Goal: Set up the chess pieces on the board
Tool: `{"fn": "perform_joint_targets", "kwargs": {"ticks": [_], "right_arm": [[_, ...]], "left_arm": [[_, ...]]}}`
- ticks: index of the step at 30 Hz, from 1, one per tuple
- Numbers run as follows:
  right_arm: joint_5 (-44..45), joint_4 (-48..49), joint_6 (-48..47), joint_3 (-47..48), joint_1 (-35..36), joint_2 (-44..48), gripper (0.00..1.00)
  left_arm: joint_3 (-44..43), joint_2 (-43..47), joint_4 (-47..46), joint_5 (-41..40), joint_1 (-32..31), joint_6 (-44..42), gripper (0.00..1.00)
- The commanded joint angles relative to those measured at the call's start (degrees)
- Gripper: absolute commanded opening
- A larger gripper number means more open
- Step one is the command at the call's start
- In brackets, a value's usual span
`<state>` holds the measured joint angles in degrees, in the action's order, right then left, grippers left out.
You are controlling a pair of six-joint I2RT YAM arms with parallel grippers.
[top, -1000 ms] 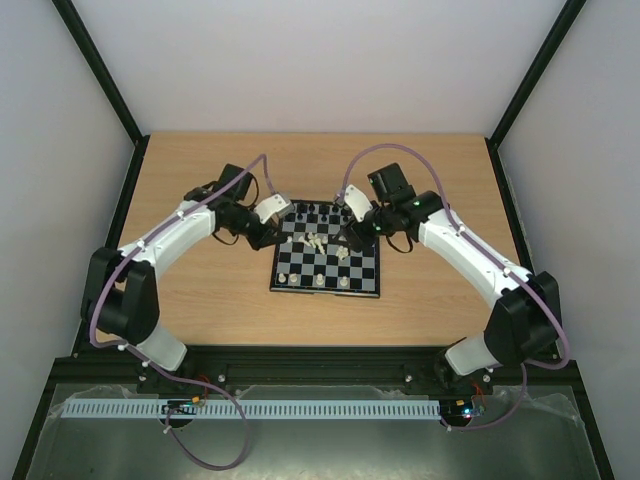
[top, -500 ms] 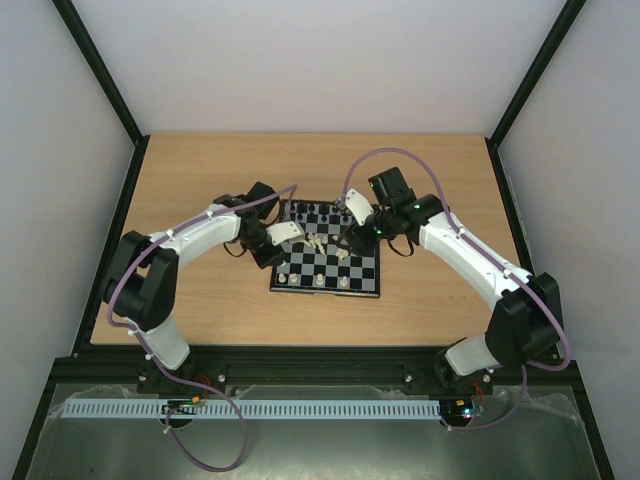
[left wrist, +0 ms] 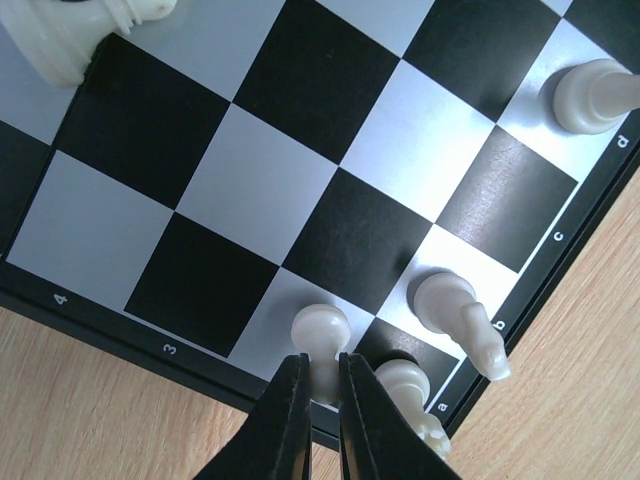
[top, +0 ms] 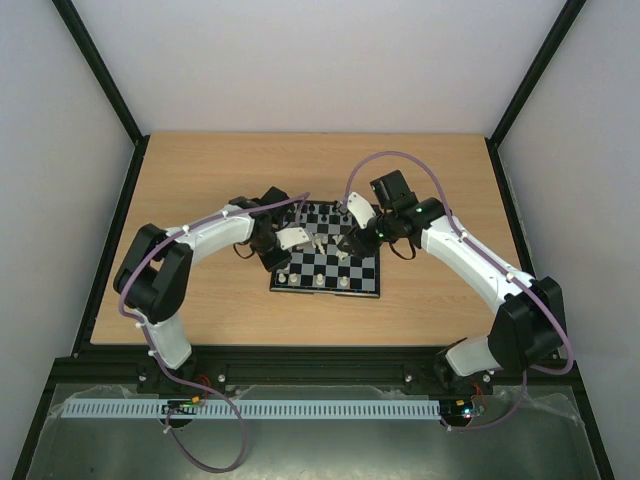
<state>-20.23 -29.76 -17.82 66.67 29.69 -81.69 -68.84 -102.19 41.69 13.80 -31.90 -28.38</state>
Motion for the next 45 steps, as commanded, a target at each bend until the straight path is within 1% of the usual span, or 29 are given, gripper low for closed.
{"fn": "perform_joint_targets", "kwargs": {"ticks": [1, 12, 38, 40, 43, 45], "right_arm": [[0.04, -0.51, -0.63, -0.96, -0.25, 1.27, 0.54], [-0.16, -0.36, -0.68, -1.52, -0.25, 1.36, 0.54], [-1.22, 0.8, -0.37, -2.32, -0.29, 1.02, 0.54], [-1.32, 0.8, -0.37, -2.17, -0.25, 0.83, 0.54], [-1.22, 0.82, -0.37, -2.02, -0.29, 0.83, 0.54], [-1.22, 0.76, -0.28, -1.99, -0.25, 0.87, 0.54]], "left_arm": [[-1.4, -1.26, 1.2, -2.42, -0.99, 0.61, 0.07], [-1.56, -2.16, 1.53, -4.81, -1.67, 1.04, 0.07], [0.04, -0.95, 3.34, -4.71, -1.77, 0.96, 0.07], [-0.27, -1.27, 3.16, -4.96, -1.83, 1.23, 0.1], [-1.11, -1.92, 2.56, -5.58, -1.81, 2.36, 0.18], [-2.03, -2.04, 2.44, -5.91, -1.77, 2.75, 0.19]]}}
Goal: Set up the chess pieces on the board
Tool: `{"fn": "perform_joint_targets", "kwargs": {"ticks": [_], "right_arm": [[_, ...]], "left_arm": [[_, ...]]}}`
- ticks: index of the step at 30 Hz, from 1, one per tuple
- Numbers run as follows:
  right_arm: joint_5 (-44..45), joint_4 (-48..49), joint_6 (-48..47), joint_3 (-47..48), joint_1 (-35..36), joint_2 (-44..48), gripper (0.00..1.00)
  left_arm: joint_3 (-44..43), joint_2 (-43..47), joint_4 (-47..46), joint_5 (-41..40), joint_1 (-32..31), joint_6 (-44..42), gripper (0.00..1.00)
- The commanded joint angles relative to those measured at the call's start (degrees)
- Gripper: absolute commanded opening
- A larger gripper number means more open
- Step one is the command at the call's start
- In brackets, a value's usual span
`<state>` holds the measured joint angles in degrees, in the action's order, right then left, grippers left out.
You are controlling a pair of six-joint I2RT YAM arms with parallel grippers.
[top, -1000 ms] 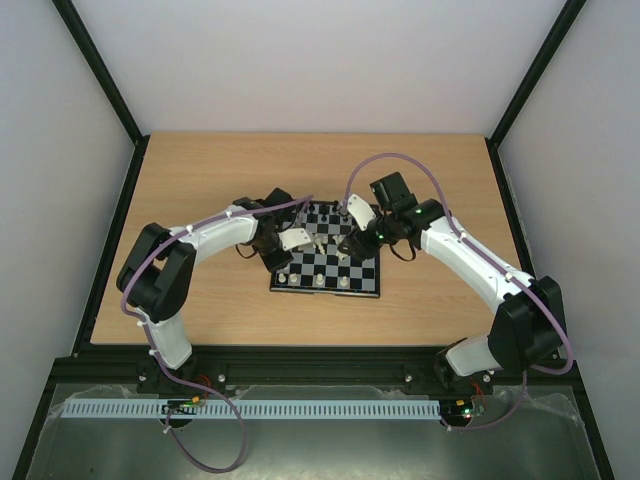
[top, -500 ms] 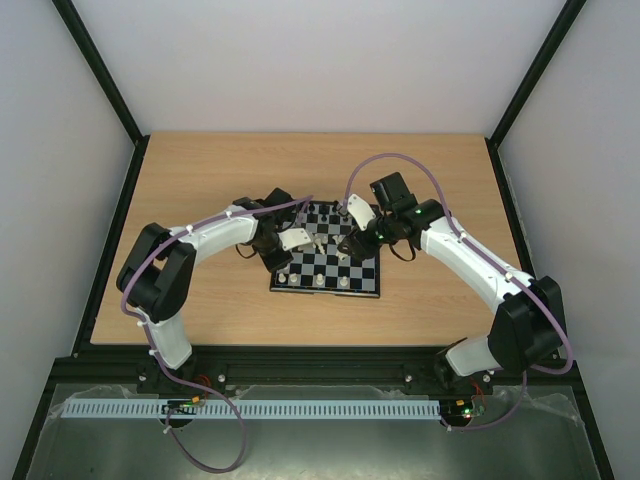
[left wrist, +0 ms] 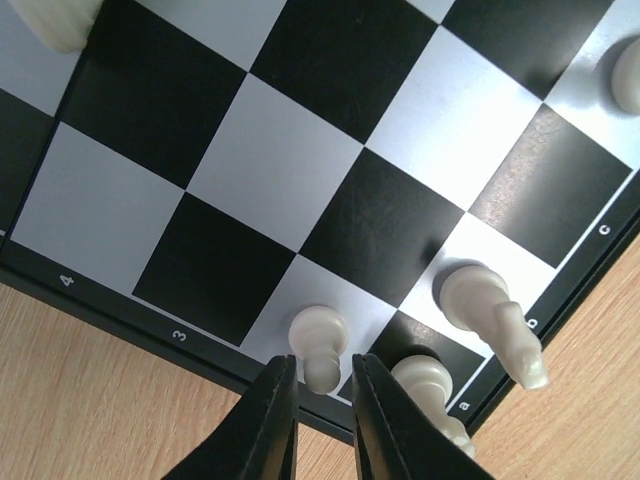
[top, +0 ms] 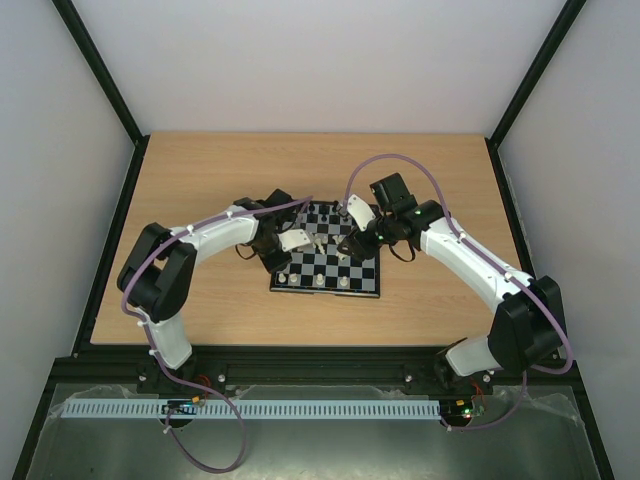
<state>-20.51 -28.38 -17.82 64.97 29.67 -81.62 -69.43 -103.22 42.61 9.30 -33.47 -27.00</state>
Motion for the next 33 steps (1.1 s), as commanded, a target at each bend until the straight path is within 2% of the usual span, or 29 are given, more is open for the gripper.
{"fn": "perform_joint_targets", "kwargs": {"ticks": [1, 5, 10, 15, 20, 23, 28, 33], "right_arm": [[-0.81, -0.72, -0.3, -0.34, -0.27, 0.85, 0.54], [-0.25, -0.95, -0.61, -0.2, -0.23, 1.03, 0.54], [0.37, -2.45, -1.26, 1.45, -0.23, 0.57, 0.54], [1.88, -4.53, -2.33, 4.47, -0.34, 0.09, 0.53], [2.99, -6.16, -3.66, 6.46, -0.4, 0.02, 0.51], [2.98, -7.68, -4.59, 7.37, -0.4, 0.06, 0.5], [2.92, -8.82, -5.64, 6.68, -0.46, 1.11, 0.49], [2.67, -8.34, -5.4, 4.7, -0.46, 2.82, 0.49]], "left_arm": [[-1.94, -0.97, 1.51, -1.53, -0.18, 1.42, 0.19], [-4.35, -0.87, 2.3, -1.65, 0.27, 1.14, 0.21], [-7.93, 0.24, 5.82, 2.2, 1.43, -0.94, 0.28], [-10.29, 4.03, 8.16, 9.89, 3.93, -10.57, 0.37], [-7.82, 6.22, 0.23, 15.89, 4.73, -21.5, 0.41], [-10.89, 2.31, -1.13, 17.59, 4.73, -26.78, 0.41], [-19.66, -7.28, 3.16, 17.43, 4.88, -33.32, 0.43], [-21.95, -11.73, 3.88, 15.78, 5.04, -36.99, 0.41]]}}
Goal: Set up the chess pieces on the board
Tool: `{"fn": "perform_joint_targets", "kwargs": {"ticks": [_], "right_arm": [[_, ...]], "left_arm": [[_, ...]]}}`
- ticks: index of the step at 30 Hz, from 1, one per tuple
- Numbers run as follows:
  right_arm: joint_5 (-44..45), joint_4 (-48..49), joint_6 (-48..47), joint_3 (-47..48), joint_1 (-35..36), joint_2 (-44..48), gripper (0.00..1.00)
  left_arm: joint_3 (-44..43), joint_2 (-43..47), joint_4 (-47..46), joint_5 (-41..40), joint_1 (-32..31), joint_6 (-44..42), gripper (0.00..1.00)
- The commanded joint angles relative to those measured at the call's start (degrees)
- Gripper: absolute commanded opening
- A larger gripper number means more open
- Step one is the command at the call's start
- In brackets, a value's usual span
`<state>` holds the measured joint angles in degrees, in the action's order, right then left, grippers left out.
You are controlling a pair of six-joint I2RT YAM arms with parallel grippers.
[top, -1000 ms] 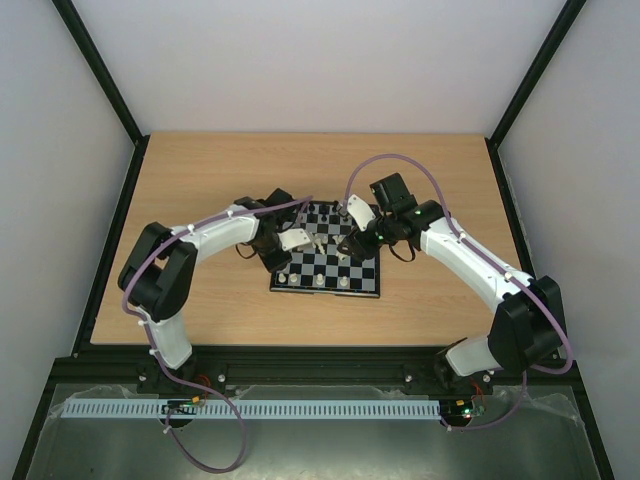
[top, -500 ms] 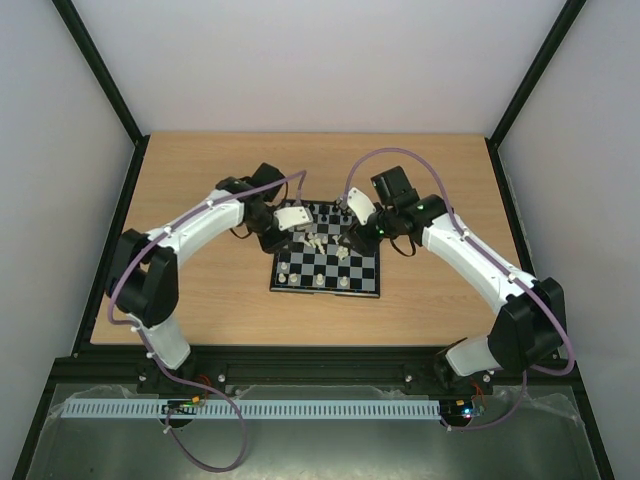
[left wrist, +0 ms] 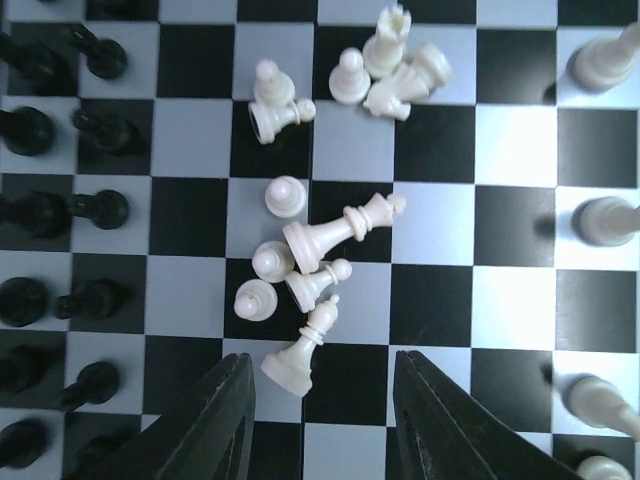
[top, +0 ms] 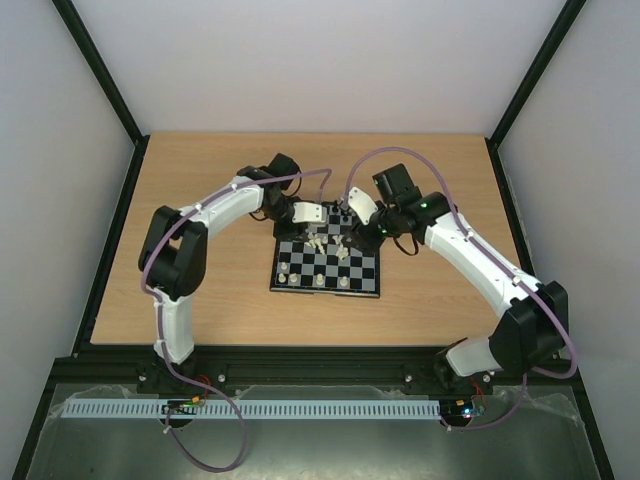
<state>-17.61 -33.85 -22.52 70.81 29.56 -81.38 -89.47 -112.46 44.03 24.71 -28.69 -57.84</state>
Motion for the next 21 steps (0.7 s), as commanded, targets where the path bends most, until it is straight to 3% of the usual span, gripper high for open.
{"fn": "perform_joint_targets", "kwargs": {"ticks": [1, 11, 21], "right_arm": [[-0.24, -2.81, -0.9, -1.46, -0.31, 2.77, 0.49], [0.11, -2.48, -1.38, -3.86, -0.36, 3.6, 0.5], [0.49, -1.82, -1.21, -4.6, -0.29, 3.16, 0.5]], "left_arm": [[-2.1, -3.09, 2.61, 0.34, 0.22, -6.36, 0.41], [-1.53, -6.13, -1.01, 0.16, 0.04, -5.82, 0.47], [-1.1, -8.3, -0.91, -1.7, -0.18, -7.76, 0.38]]}}
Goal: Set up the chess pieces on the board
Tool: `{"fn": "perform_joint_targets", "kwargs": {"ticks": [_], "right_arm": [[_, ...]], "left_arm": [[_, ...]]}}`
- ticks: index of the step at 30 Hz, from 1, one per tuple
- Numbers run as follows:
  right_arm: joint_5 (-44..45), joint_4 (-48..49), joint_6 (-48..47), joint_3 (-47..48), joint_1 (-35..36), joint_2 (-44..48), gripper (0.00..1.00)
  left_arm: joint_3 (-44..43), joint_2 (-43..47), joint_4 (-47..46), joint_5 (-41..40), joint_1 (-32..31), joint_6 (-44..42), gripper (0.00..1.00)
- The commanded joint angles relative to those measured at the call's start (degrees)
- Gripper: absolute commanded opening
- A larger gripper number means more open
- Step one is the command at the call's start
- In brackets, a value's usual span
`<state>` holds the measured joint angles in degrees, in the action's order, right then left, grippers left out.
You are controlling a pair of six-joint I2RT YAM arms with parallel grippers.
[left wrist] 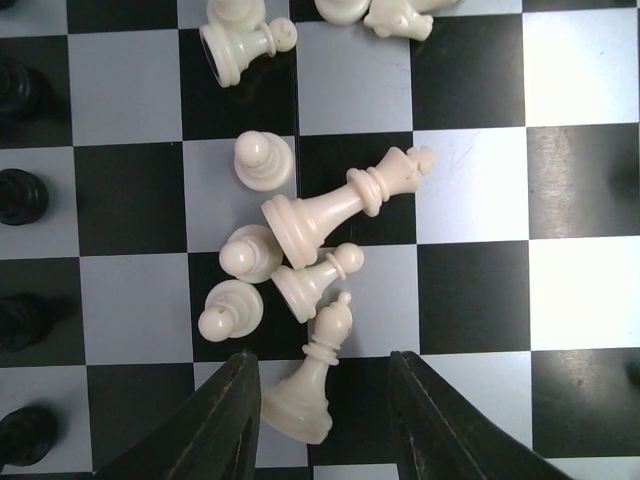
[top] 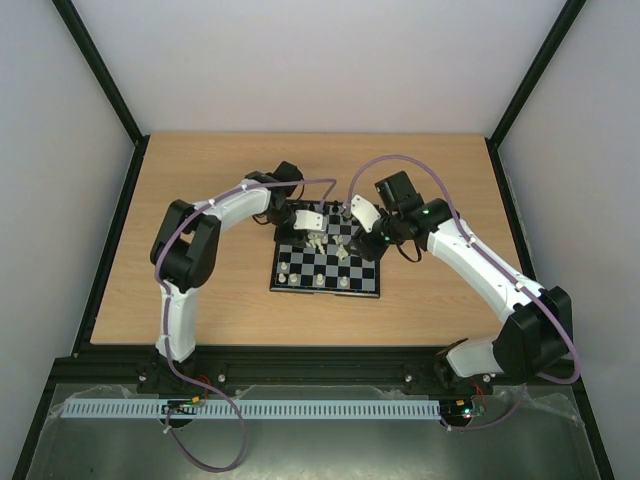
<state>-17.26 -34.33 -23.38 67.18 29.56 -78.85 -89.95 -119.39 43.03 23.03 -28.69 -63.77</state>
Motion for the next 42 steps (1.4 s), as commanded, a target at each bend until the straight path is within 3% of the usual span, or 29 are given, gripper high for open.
{"fn": "perform_joint_targets", "kwargs": {"ticks": [1, 19, 24, 28, 34, 38, 42], "right_arm": [[0.1, -1.34, -0.35, -1.06, -0.34, 0.54, 0.5], [0.13, -0.7, -0.23, -1.21, -0.32, 0.19, 0.5], [0.49, 1.48, 4.94, 0.73, -0.43, -0.01, 0.49], [-2.53, 3.47, 11.83, 6.4, -0.65, -2.53, 0.49], [-4.8, 5.85, 20.16, 14.16, -1.47, -8.17, 0.52], [-11.21, 6.13, 23.52, 15.79, -1.61, -11.22, 0.53], [-21.34, 5.91, 32.77, 18.55, -1.78, -14.56, 0.58]], "left_arm": [[-0.25, -1.46, -0.13, -0.09, -0.22, -1.82, 0.37], [9.44, 2.37, -5.35, -3.24, -0.58, 0.36, 0.24], [9.27, 4.93, -3.4, -0.82, -0.18, 3.83, 0.19], [7.58, 9.83, -1.93, 6.6, 0.85, 12.05, 0.18], [10.37, 19.49, -8.04, 19.55, 3.19, 33.14, 0.16], [16.75, 27.64, -17.63, 21.53, 3.2, 47.37, 0.16], [22.56, 35.0, -26.17, 20.57, 3.2, 54.16, 0.16]]}}
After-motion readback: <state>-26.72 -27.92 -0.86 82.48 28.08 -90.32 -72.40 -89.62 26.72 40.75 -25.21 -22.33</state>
